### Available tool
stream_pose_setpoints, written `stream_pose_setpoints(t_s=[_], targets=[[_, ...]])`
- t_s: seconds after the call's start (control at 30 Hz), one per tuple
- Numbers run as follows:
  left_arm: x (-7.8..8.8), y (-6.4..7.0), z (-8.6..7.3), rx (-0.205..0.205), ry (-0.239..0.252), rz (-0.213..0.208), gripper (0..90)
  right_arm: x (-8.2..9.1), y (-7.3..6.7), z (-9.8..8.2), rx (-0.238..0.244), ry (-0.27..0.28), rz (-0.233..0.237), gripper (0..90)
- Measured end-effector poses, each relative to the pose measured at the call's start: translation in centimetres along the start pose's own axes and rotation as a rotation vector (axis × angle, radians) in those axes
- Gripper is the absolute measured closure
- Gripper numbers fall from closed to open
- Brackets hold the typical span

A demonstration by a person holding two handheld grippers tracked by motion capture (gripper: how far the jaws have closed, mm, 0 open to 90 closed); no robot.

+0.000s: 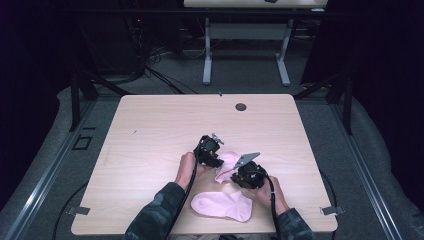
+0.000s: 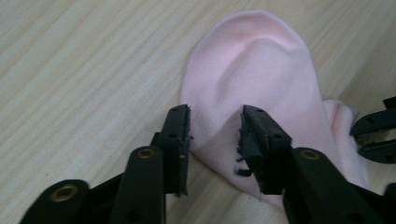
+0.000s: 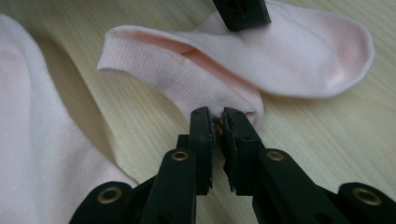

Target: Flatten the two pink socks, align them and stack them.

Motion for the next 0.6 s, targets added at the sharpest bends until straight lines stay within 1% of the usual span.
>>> stream_pose_setpoints(t_s=[0.03, 0.07, 0.1, 0.13, 0.17, 0.2, 0.23, 0.27, 0.3, 0.33, 0.37, 0.4, 0.43, 0.47, 0.5, 0.57, 0.6], targets=[[-0.1, 0.0, 0.0, -0.002, 0.005, -0.006, 67.3, 0.0, 0.0, 0.0, 0.000, 0.000, 0.000, 81.9], [-0.1, 0.0, 0.0, 0.000, 0.004, -0.014, 70.7, 0.0, 0.1, 0.0, 0.004, -0.001, 0.004, 81.7], [-0.1, 0.0, 0.0, -0.002, 0.006, -0.012, 73.9, 0.0, 0.1, 0.0, -0.002, 0.006, 0.003, 80.8], [-0.1, 0.0, -0.1, 0.000, 0.011, -0.013, 78.0, 0.0, 0.1, -0.1, 0.000, -0.001, 0.001, 79.8], [-0.1, 0.1, -0.2, -0.001, 0.014, -0.014, 80.9, 0.1, 0.1, -0.1, -0.001, -0.002, 0.001, 77.5], [-0.1, 0.1, -0.4, 0.004, 0.028, -0.009, 85.6, 0.2, 0.2, -0.1, -0.007, 0.012, -0.002, 71.2], [-0.1, 0.1, -0.4, 0.004, 0.028, -0.009, 86.2, 0.2, 0.2, -0.1, -0.007, 0.012, -0.002, 71.2], [-0.1, 0.0, -0.5, 0.024, 0.035, -0.014, 86.2, 0.4, 0.2, -0.2, -0.009, 0.028, -0.001, 67.6], [-0.1, 0.0, -0.6, 0.034, 0.039, -0.014, 86.7, 0.8, 0.1, -0.2, -0.012, 0.048, -0.006, 63.8], [0.0, -0.1, -0.8, 0.050, 0.043, -0.014, 86.8, 1.0, 0.0, -0.1, -0.003, 0.064, -0.007, 61.6], [0.0, -0.1, -0.9, 0.067, 0.046, -0.011, 86.9, 1.5, -0.4, 0.0, 0.014, 0.115, -0.006, 55.9], [0.1, -0.1, -1.3, 0.097, 0.052, 0.001, 86.9, 1.7, -0.8, 0.1, 0.040, 0.128, -0.007, 54.1], [0.1, -0.1, -1.3, 0.097, 0.052, 0.001, 86.8, 1.7, -0.8, 0.1, 0.040, 0.128, -0.007, 54.1], [0.2, -0.1, -1.4, 0.108, 0.057, 0.004, 86.8, 1.9, -1.5, 0.5, 0.101, 0.128, -0.030, 50.0], [0.2, -0.1, -1.5, 0.116, 0.057, 0.008, 86.8, 1.9, -1.5, 0.5, 0.101, 0.128, -0.030, 50.0], [0.3, -0.1, -1.8, 0.141, 0.061, 0.016, 86.7, 1.8, -2.3, 0.8, 0.158, 0.128, -0.053, 49.6], [0.4, -0.2, -1.9, 0.154, 0.063, 0.011, 86.6, 1.5, -2.9, 1.2, 0.199, 0.117, -0.063, 50.6]])
Point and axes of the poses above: each handheld gripper's, and its own axes: x roughly backward along the jaws, z roughly out of its top, y roughly to its right, the point moved 2 cm from there along -x, roughly forward along the jaws, and after that the axes turned 8 degrees about -y, right-handed, at the moved point
